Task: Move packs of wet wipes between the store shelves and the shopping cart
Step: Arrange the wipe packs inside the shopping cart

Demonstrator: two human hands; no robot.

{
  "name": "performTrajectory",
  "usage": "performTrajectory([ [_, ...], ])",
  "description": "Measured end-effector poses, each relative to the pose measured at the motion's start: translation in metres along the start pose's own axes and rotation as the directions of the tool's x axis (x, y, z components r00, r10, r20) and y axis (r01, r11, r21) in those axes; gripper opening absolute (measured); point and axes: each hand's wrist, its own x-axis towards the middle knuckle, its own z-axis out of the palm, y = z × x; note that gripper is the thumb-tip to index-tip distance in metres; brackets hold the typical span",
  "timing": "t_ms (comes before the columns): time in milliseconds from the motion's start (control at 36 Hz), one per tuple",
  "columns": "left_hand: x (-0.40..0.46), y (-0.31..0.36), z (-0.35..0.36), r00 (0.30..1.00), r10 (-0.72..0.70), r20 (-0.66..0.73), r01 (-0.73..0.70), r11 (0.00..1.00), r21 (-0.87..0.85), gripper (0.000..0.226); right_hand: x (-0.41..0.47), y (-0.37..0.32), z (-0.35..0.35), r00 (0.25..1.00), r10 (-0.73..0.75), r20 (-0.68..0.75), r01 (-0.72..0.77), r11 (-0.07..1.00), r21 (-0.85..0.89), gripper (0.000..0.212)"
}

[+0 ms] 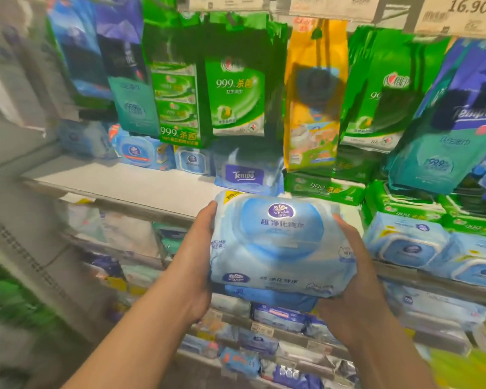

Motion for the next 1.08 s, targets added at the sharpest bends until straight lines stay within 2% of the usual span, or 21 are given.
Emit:
performTrajectory([
  [83, -0.012, 0.002, -0.019, 1.000, -0.007, -0.025, 0.006, 1.000, -0.021, 0.050, -0.004, 0.014, 0.013, 0.999, -0.032, -0.034, 0.031, 0.999, -0.040, 0.039],
  [139, -0.020, 0.004, -0.035, 0.999, -0.018, -0.034, 0.017, 0.999, -0.045, 0.051, -0.004, 0.025, 0.026, 0.999, -0.011, -0.039, 0.008, 0.996, -0.086, 0.046],
  [194, -0.029, 0.007, -0.055, 0.999, -0.013, -0.045, 0.010, 0.997, -0.071, 0.048, -0.003, 0.038, 0.042, 1.000, 0.010, -0.024, -0.014, 0.989, -0.148, 0.049],
  [278, -0.045, 0.016, -0.091, 0.996, 0.025, -0.082, -0.033, 0.995, -0.091, 0.052, -0.002, 0.057, 0.074, 0.999, 0.038, 0.017, -0.034, 0.977, -0.211, 0.043],
  [389, -0.070, 0.030, -0.149, 0.980, 0.056, -0.190, -0.072, 0.995, -0.076, 0.053, -0.002, 0.096, 0.125, 0.994, 0.080, 0.071, -0.061, 0.967, -0.247, 0.042],
  [528, -0.112, 0.050, -0.231, 0.955, 0.149, -0.255, -0.188, 0.973, -0.132, 0.049, -0.011, 0.161, 0.201, 0.948, 0.219, 0.233, -0.161, 0.956, -0.244, 0.051],
  [611, -0.142, 0.064, -0.277, 0.931, 0.157, -0.329, -0.225, 0.958, -0.178, 0.047, -0.013, 0.203, 0.241, 0.927, 0.295, 0.233, -0.234, 0.938, -0.256, 0.040],
  [694, -0.170, 0.072, -0.321, 0.899, 0.174, -0.401, -0.277, 0.936, -0.215, 0.051, -0.018, 0.244, 0.280, 0.878, 0.395, 0.270, -0.336, 0.911, -0.240, 0.050],
  [833, -0.209, 0.082, -0.387, 0.837, 0.147, -0.527, -0.315, 0.917, -0.244, 0.052, -0.027, 0.308, 0.332, 0.799, 0.510, 0.319, -0.457, 0.860, -0.228, 0.054],
  [917, -0.231, 0.085, -0.422, 0.780, 0.137, -0.610, -0.345, 0.908, -0.236, 0.050, -0.027, 0.346, 0.357, 0.726, 0.596, 0.343, -0.518, 0.802, -0.296, 0.049],
  [1028, -0.252, 0.088, -0.466, 0.693, 0.107, -0.713, -0.401, 0.879, -0.257, 0.050, -0.017, 0.397, 0.386, 0.669, 0.654, 0.353, -0.503, 0.749, -0.432, 0.039],
  [1083, -0.259, 0.090, -0.486, 0.649, 0.090, -0.756, -0.434, 0.860, -0.270, 0.049, -0.011, 0.424, 0.402, 0.590, 0.706, 0.393, -0.517, 0.703, -0.488, 0.063],
])
